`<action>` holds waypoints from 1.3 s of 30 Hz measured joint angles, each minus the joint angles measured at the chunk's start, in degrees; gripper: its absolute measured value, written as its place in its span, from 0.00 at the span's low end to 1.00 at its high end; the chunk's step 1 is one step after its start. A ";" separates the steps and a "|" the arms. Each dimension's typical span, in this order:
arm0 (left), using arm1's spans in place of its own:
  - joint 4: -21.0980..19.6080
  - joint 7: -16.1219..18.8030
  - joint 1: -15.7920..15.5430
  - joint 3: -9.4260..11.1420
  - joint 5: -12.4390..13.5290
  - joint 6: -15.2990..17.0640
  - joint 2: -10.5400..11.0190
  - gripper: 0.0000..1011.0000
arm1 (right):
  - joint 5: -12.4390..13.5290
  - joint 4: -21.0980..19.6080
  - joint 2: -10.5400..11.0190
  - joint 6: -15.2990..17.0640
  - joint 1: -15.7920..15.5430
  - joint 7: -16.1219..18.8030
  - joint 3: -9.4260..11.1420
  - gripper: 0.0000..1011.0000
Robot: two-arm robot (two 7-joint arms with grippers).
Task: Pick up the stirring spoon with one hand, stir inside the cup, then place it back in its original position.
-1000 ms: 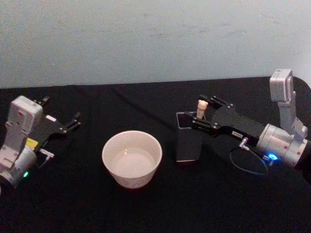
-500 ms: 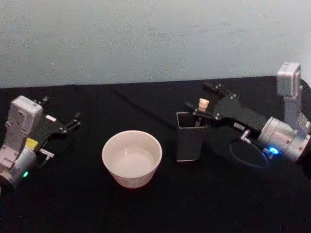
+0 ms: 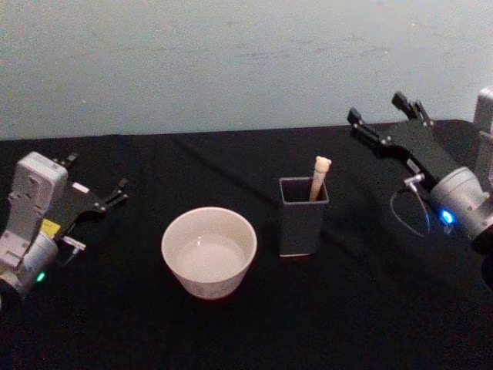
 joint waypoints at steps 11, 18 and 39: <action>0.00 0.00 0.00 0.00 0.00 0.00 0.00 0.99 | -5.07 5.25 -0.62 4.87 -0.42 -1.63 -1.80 0.99; 0.00 0.00 0.00 0.00 0.00 0.00 0.00 0.99 | -6.37 6.97 -1.29 5.72 -0.40 -1.56 -2.06 0.99; 0.00 0.00 0.00 0.00 0.00 0.00 0.00 0.99 | -6.25 6.63 -1.13 5.69 -0.40 -1.59 -2.08 0.99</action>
